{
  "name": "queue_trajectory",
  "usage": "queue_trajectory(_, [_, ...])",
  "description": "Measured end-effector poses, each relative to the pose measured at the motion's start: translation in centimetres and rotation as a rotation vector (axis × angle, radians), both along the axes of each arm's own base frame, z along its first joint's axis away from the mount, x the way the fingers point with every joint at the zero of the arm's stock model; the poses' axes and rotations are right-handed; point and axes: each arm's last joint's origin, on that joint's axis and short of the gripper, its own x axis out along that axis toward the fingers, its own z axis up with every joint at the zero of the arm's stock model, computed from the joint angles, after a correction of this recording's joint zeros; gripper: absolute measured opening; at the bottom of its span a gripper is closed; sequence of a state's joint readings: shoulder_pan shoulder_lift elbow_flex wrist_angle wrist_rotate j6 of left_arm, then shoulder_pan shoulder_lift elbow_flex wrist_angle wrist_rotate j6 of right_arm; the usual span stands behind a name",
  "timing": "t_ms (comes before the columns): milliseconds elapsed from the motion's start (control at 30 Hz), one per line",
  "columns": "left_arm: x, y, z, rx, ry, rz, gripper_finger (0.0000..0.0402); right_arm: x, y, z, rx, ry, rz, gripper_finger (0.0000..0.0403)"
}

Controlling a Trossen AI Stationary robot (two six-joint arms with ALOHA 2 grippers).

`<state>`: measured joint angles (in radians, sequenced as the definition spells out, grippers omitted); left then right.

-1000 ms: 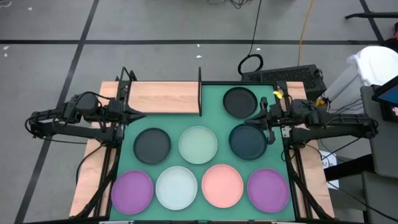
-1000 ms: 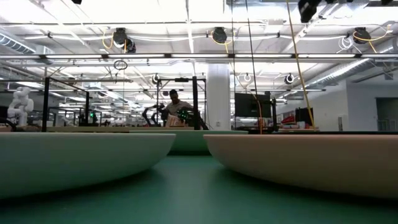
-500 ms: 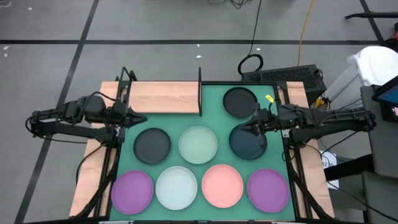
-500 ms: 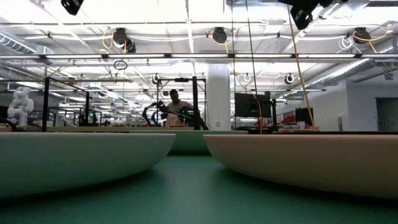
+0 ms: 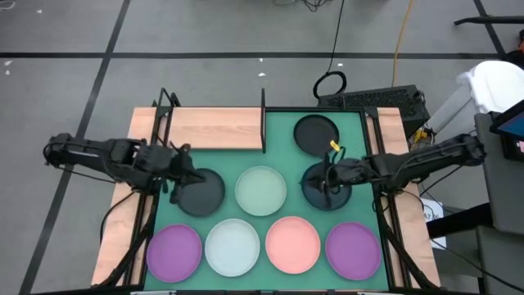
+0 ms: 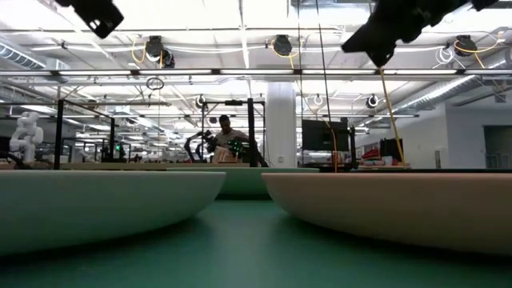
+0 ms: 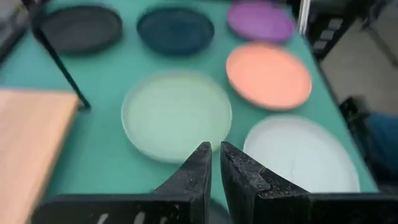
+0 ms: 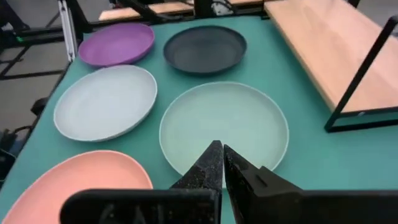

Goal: Place and stack plates onto a shelf
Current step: Put the left black plate on the shelf

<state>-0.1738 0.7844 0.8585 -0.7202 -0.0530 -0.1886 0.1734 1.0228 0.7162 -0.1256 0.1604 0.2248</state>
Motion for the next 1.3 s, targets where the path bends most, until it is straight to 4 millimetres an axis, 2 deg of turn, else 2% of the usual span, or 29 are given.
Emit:
queue_trajectory(200, [1.1,-1.1,-2.2,0.048,0.197,0.077,0.0042,1.1,0.2,-2.7,-0.016,-0.023,0.012,0.0])
queue_trajectory(333, [1.8,-2.3,-3.4,0.053,0.294,0.083,0.0054,1.1,0.2,-3.6,-0.032,-0.003,0.02,0.0])
queue_trajectory(700, [3.8,-6.5,-7.2,0.108,0.496,0.005,0.0182,1.3,0.2,-3.5,-0.031,-0.033,0.022,0.0])
queue_trajectory(833, [4.1,-8.0,-8.5,0.129,0.551,-0.014,0.0214,1.3,0.2,-3.4,-0.038,-0.049,0.027,0.0])
queue_trajectory(1000, [4.3,-9.1,-9.7,0.138,0.601,0.005,0.0223,1.3,0.2,-3.4,-0.051,-0.05,0.034,0.0])
queue_trajectory(1300, [4.8,-9.7,-11.0,0.136,0.642,0.051,0.0223,1.3,0.2,-3.4,-0.064,-0.049,0.04,0.0])
